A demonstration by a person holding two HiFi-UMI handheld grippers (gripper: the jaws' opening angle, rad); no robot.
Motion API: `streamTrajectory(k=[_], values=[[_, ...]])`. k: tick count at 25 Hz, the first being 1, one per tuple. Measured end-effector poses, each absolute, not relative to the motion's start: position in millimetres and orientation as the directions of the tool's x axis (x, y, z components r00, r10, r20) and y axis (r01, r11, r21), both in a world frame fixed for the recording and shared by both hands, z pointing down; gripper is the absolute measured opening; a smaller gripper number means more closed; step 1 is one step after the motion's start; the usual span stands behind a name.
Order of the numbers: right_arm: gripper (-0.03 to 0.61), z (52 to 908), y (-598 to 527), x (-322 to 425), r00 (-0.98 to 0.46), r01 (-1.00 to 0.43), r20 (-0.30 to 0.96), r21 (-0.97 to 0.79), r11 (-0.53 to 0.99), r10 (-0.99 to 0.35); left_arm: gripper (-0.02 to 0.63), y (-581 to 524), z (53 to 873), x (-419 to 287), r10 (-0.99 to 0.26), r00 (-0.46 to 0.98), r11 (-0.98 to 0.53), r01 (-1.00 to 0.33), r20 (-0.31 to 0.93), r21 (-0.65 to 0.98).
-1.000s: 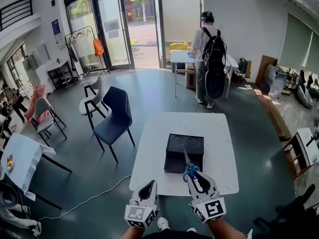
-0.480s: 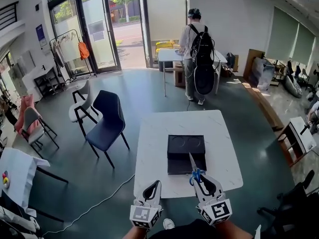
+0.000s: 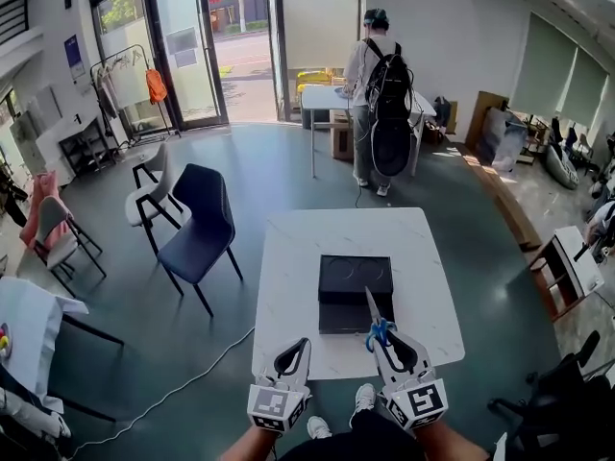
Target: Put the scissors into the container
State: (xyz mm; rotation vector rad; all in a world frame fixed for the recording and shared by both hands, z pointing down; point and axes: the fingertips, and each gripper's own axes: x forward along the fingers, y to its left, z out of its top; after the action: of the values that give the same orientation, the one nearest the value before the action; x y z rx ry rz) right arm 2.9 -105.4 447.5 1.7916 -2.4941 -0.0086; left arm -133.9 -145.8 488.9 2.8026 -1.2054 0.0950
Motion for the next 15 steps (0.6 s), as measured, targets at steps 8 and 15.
streamTrajectory(k=[8, 15], values=[[0.086, 457.4, -133.4, 20.3, -0.346, -0.936, 0.079, 0.042, 0.35, -0.935, 0.011, -174.6, 490.1, -116.2, -0.727, 0.675, -0.675, -0.736, 0.124, 0.053], [0.086, 466.1, -162.4, 36.0, -0.38, -0.922, 0.105, 0.041, 0.386, -0.919, 0.011, -204.2, 489.2, -104.2, -0.743, 0.654, -0.657, -0.753, 0.143, 0.029]])
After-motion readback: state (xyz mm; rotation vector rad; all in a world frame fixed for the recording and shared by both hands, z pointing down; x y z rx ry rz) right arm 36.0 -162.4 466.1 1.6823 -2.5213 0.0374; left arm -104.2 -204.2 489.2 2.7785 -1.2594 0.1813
